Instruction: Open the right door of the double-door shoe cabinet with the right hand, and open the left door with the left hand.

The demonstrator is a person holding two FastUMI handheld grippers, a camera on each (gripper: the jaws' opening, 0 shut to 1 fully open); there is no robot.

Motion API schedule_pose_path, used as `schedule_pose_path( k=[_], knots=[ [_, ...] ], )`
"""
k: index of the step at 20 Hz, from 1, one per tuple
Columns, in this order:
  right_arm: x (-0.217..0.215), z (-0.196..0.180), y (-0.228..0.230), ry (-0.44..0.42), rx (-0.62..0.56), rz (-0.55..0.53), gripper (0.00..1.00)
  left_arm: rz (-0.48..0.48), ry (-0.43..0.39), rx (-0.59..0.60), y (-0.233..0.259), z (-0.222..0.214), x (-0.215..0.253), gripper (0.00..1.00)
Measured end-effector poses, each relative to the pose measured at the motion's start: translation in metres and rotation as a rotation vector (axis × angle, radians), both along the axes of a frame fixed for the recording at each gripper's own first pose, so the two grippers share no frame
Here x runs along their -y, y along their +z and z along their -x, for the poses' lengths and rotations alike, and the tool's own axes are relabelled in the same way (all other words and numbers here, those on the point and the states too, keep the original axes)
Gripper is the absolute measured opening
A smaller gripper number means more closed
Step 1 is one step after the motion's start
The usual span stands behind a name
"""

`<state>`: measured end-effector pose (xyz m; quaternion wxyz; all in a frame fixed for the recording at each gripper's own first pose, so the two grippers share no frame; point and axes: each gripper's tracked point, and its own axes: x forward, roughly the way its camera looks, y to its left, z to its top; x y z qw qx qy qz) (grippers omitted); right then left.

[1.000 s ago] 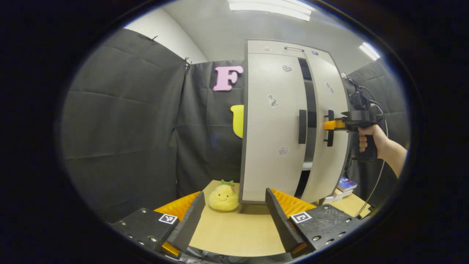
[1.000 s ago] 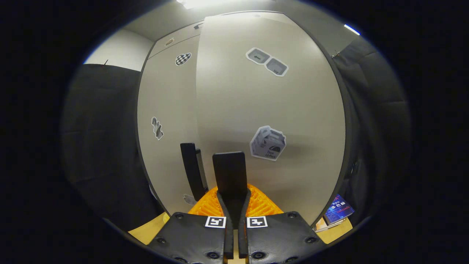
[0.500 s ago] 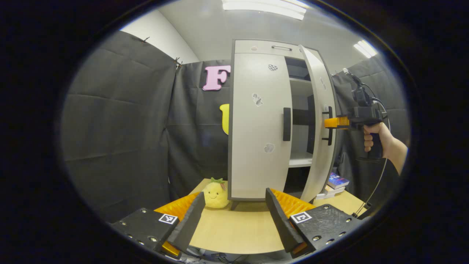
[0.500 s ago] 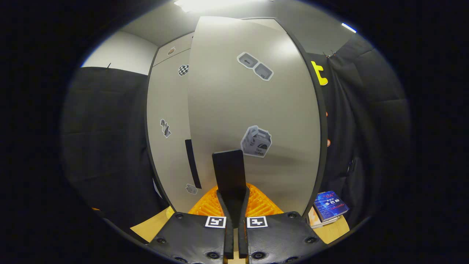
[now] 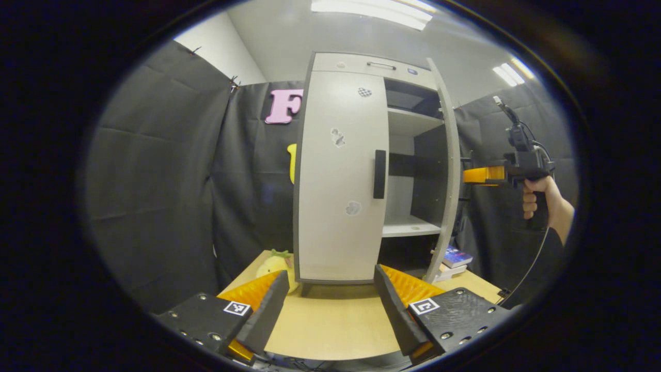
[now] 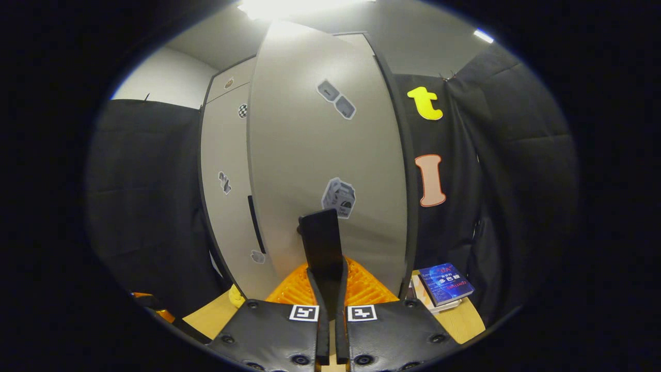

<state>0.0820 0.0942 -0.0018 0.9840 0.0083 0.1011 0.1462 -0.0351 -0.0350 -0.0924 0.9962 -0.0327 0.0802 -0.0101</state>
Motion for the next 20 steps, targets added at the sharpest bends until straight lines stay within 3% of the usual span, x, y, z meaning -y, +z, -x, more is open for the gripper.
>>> schedule_pose_path(
  k=[2,3,7,8,9,14,15,20],
  knots=[
    [0.011,0.003,0.002,-0.019,0.0,0.003,0.02,0.0,-0.03,-0.008,-0.003,-0.006,0.009,0.95],
    [0.019,0.006,0.003,-0.029,0.002,0.001,0.06,0.009,-0.046,-0.008,-0.003,-0.008,0.014,0.95],
    [0.045,0.013,0.005,-0.06,0.007,0.003,0.06,0.026,-0.089,0.004,0.001,-0.015,0.031,0.95],
    [0.051,0.015,0.007,-0.071,0.009,0.005,0.02,0.022,-0.098,0.005,0.002,-0.016,0.035,0.95],
    [0.057,0.015,0.007,-0.081,0.01,0.007,0.06,0.019,-0.108,0.005,0.001,-0.016,0.038,0.95],
    [0.088,0.022,0.015,-0.117,0.036,0.071,0.05,0.036,-0.134,-0.001,-0.003,-0.019,0.045,0.95],
    [0.093,0.022,0.015,-0.119,0.033,0.062,0.01,0.047,-0.135,-0.003,-0.005,-0.019,0.046,0.95],
    [0.121,0.022,0.02,-0.153,0.041,0.074,0.09,0.069,-0.141,0.008,-0.003,-0.019,0.045,0.95]
  ],
)
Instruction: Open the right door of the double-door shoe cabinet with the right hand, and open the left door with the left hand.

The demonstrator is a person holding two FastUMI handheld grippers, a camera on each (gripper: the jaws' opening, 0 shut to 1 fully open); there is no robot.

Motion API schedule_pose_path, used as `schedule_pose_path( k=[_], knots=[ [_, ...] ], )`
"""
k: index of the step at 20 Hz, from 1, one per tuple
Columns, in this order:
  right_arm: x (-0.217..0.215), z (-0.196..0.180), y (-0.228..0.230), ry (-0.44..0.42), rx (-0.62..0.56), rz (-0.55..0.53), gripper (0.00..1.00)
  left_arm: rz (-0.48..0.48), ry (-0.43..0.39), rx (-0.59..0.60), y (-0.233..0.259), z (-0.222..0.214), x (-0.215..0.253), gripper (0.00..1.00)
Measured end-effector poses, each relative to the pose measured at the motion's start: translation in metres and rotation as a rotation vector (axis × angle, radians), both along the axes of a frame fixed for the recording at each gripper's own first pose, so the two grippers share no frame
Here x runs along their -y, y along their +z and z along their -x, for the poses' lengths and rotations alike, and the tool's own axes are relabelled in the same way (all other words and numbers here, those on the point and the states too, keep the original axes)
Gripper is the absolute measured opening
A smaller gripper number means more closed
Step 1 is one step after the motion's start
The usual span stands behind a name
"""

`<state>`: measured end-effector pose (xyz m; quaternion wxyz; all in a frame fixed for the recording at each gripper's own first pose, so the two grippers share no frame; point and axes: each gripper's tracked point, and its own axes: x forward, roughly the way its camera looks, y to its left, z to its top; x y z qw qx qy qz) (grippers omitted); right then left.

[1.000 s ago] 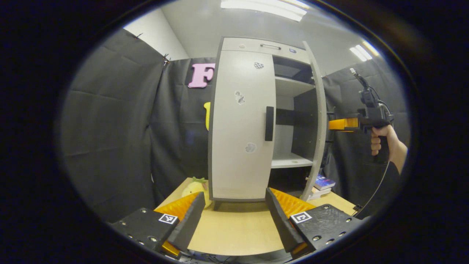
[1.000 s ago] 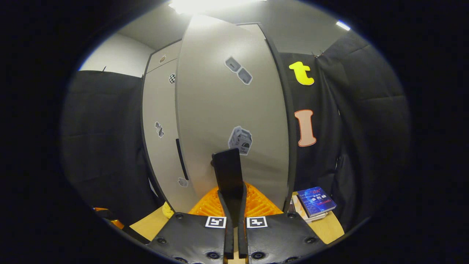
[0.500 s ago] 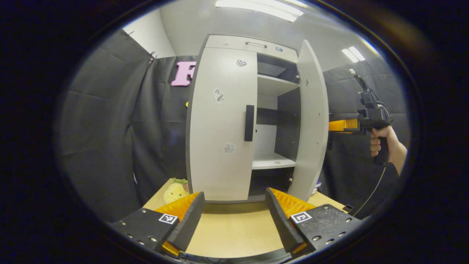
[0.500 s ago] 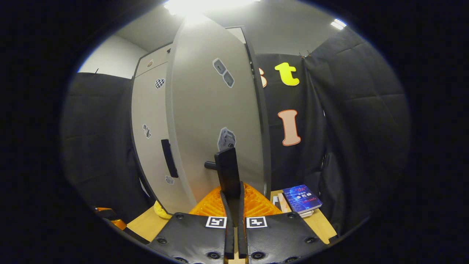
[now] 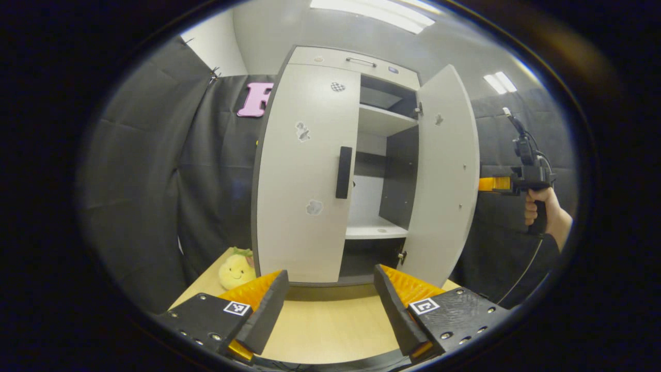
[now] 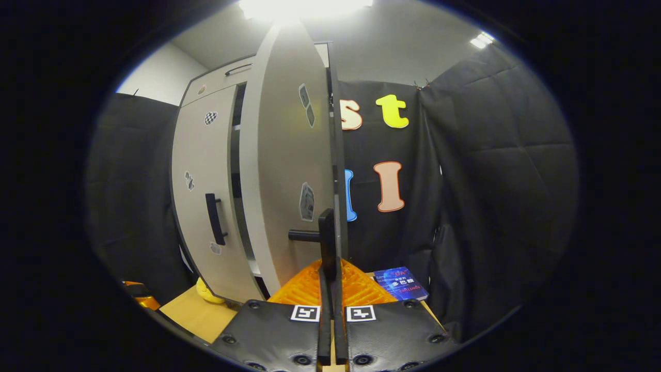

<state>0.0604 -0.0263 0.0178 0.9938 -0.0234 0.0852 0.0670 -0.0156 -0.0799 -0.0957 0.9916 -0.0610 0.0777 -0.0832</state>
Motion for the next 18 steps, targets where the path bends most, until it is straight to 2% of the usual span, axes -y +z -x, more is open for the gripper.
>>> schedule_pose_path(
  k=[3,4,8,15,16,18],
  knots=[
    [0.022,-0.003,0.005,-0.042,0.01,-0.002,0.0,-0.008,-0.008,-0.001,-0.002,-0.001,0.001,0.95],
    [0.031,-0.004,0.006,-0.063,0.013,-0.002,0.04,-0.005,-0.01,-0.001,-0.001,-0.001,0.001,0.95],
    [0.03,-0.004,0.007,-0.043,0.007,-0.064,0.04,0.005,-0.017,-0.001,-0.002,-0.001,0.002,0.95],
    [0.032,0.009,0.008,-0.054,0.016,-0.018,0.04,0.003,-0.01,-0.006,0.0,-0.002,-0.001,0.95],
    [0.032,0.013,0.009,-0.05,0.017,-0.019,0.0,0.003,-0.008,-0.01,-0.002,-0.002,-0.001,0.95],
    [0.039,0.019,0.01,-0.066,0.019,-0.006,0.04,0.006,-0.006,-0.015,-0.005,-0.007,-0.004,0.95]
  ],
)
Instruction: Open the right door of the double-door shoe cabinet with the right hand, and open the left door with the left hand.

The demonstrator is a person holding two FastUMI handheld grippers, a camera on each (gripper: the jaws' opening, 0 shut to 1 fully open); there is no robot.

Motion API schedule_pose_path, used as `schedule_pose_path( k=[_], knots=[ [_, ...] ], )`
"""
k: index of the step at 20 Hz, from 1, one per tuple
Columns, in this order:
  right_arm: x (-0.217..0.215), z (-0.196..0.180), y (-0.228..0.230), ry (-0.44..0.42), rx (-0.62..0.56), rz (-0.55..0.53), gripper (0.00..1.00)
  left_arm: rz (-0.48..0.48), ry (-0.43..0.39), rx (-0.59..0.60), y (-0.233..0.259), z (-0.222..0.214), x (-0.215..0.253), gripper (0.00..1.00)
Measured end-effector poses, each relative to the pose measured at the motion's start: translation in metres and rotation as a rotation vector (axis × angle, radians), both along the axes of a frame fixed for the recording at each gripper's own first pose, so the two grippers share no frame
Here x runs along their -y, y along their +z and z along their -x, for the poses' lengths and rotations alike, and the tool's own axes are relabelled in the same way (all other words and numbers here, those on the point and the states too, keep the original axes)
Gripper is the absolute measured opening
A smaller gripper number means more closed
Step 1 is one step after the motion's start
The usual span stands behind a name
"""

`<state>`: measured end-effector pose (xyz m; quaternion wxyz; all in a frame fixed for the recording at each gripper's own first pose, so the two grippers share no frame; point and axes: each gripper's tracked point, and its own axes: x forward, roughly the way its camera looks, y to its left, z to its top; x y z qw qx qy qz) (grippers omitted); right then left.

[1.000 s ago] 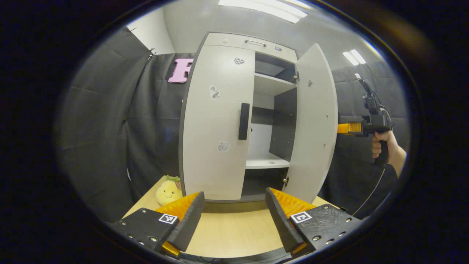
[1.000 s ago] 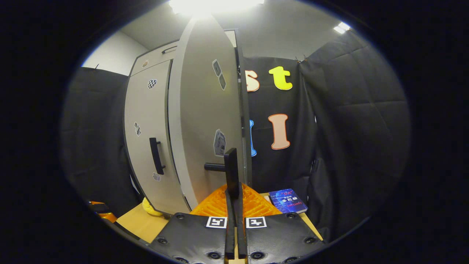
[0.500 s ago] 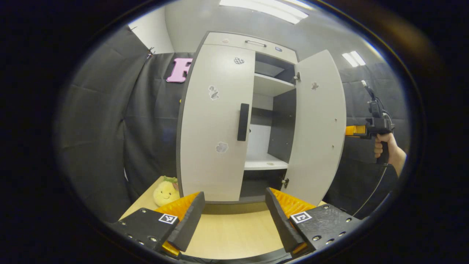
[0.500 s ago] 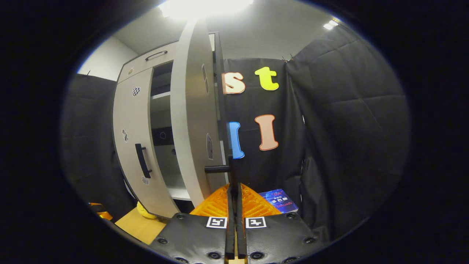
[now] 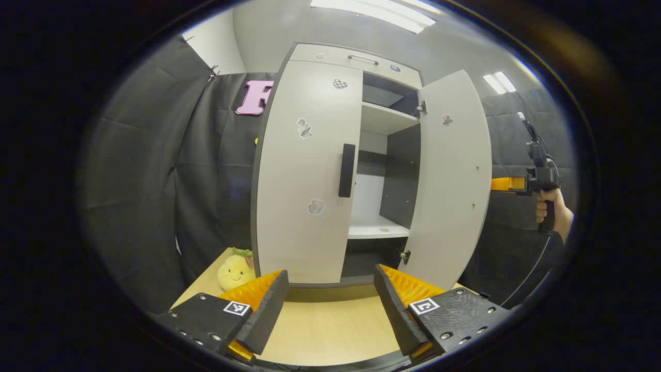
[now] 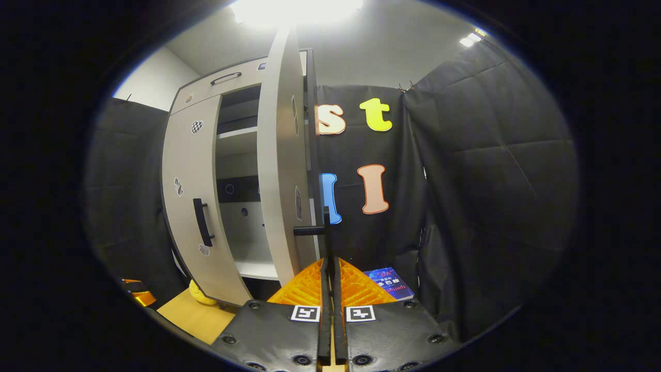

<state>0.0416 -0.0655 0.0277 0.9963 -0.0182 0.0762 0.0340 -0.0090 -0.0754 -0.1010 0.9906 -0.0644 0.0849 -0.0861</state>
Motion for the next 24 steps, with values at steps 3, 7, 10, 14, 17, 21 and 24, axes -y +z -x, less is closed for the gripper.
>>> schedule_pose_path(
  k=[3,7,10,14,17,21,24],
  knots=[
    [0.013,0.011,0.005,-0.031,0.003,0.027,0.04,-0.001,0.002,0.009,0.003,-0.01,-0.006,0.95],
    [0.035,0.02,0.017,-0.092,0.027,0.036,0.04,-0.011,0.014,0.039,0.014,-0.02,-0.013,0.95],
    [0.046,0.028,0.028,-0.131,0.055,-0.001,0.0,-0.028,0.018,0.063,0.027,-0.031,-0.018,0.95],
    [0.071,0.032,0.024,-0.182,0.047,-0.02,0.28,-0.027,0.0,0.103,0.051,-0.055,-0.013,0.95],
    [0.097,0.026,0.018,-0.241,0.033,0.033,1.0,-0.045,-0.003,0.138,0.069,-0.083,-0.005,0.95],
    [0.12,0.003,0.015,-0.284,0.048,0.046,0.92,-0.06,0.006,0.174,0.095,-0.123,0.014,0.95],
    [0.135,-0.018,0.012,-0.3,0.063,0.017,0.98,-0.076,0.007,0.198,0.116,-0.155,0.031,0.94]
  ],
)
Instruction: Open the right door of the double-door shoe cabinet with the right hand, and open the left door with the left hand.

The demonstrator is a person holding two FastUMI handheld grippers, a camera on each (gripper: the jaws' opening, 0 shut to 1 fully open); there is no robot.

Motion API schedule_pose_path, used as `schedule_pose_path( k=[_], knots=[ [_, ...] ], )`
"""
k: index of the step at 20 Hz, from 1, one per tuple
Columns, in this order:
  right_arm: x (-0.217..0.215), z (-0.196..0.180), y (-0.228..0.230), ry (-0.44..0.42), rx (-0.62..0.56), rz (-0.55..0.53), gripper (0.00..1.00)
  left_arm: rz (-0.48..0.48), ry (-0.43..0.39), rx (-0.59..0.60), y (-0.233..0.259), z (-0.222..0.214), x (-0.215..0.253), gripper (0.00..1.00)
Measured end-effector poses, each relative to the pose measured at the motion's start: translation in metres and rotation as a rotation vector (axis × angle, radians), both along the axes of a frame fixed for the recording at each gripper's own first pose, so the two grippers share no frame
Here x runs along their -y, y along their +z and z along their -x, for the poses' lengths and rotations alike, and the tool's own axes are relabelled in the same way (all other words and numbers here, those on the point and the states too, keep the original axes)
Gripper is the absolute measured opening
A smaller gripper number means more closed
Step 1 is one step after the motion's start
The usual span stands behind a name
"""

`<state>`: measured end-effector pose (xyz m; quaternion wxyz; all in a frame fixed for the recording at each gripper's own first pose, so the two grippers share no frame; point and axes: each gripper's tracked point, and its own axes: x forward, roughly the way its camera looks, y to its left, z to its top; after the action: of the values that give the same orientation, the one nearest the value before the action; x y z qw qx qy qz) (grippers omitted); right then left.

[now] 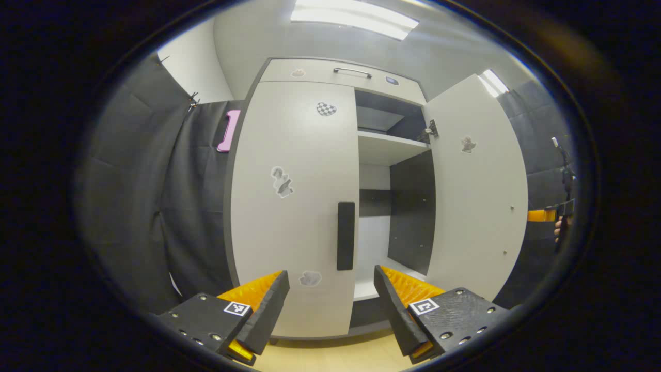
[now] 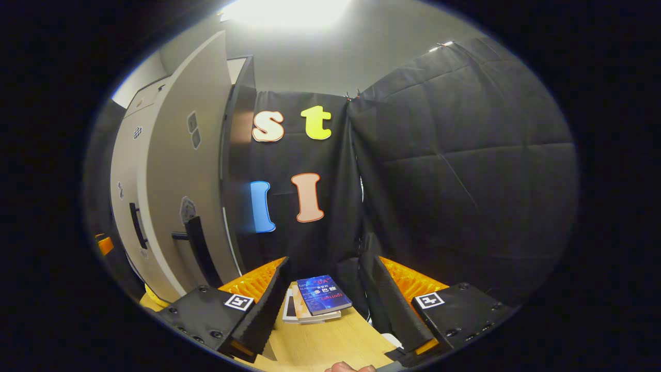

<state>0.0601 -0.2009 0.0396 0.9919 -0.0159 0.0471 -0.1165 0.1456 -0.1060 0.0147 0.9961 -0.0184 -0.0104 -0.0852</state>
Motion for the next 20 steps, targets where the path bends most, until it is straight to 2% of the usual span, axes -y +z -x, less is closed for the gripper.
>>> schedule_pose_path(
  k=[3,4,8,9,16,17,19,20],
  knots=[
    [0.017,-0.02,-0.008,-0.01,-0.006,-0.032,0.98,-0.021,0.024,0.004,0.01,-0.029,0.012,0.95],
    [0.033,-0.034,-0.029,-0.012,-0.006,-0.041,0.98,-0.019,0.035,0.002,0.012,-0.037,0.014,0.95],
    [0.049,-0.057,-0.038,-0.009,-0.011,-0.069,0.98,0.001,0.068,-0.022,0.014,-0.071,0.022,0.95],
    [0.042,-0.055,-0.023,-0.008,-0.015,-0.073,0.98,0.001,0.077,-0.025,0.014,-0.078,0.023,0.94],
    [0.063,-0.097,-0.04,0.019,-0.026,-0.109,0.98,-0.016,0.14,-0.034,0.008,-0.12,0.034,0.94],
    [0.066,-0.103,-0.042,0.021,-0.029,-0.112,0.98,-0.014,0.153,-0.029,0.008,-0.126,0.034,0.93],
    [0.072,-0.114,-0.05,0.029,-0.045,-0.124,0.98,-0.023,0.181,-0.024,0.009,-0.134,0.034,0.71],
    [0.074,-0.12,-0.052,0.035,-0.048,-0.129,0.98,-0.028,0.181,-0.026,0.009,-0.137,0.037,0.72]
  ],
)
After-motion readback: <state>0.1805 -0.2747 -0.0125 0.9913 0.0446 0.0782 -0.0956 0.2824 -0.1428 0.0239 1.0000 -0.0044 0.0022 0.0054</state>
